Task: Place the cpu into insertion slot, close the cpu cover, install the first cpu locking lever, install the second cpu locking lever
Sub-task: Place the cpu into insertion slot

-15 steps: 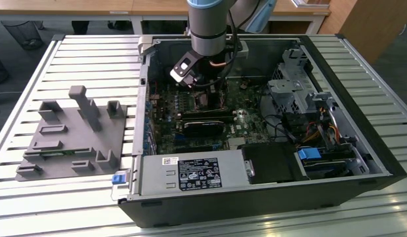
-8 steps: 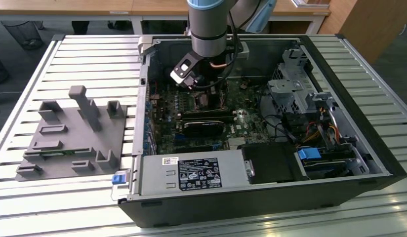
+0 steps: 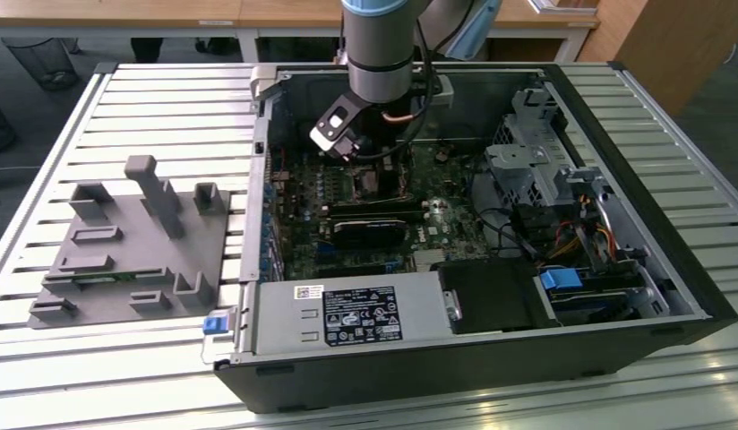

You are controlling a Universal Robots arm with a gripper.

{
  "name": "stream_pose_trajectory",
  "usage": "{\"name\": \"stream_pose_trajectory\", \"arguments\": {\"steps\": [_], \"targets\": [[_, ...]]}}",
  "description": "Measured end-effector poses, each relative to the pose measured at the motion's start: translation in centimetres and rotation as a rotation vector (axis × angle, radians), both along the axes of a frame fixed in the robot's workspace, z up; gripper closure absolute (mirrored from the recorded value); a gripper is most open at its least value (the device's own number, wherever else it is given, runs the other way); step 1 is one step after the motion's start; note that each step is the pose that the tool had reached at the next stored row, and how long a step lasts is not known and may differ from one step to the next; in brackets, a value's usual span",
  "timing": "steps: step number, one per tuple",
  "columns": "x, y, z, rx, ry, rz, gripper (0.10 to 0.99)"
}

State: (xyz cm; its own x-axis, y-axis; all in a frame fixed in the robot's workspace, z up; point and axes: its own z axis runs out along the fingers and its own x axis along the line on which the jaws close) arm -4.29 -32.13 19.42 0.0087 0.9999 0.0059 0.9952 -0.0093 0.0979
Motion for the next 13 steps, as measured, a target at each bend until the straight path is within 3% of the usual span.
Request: {"name": "stream_pose_trajectory", "arguments": {"steps": [7, 10, 13], "targets": [[0.01, 0.00, 1.12, 0.000, 0.0026, 0.000, 0.490], [0.01, 0.00, 1.41, 0.000, 0.0060, 0.000, 0.671], [0.01, 0.00, 1.65, 0.000, 0.0087, 0.000, 0.725]]}}
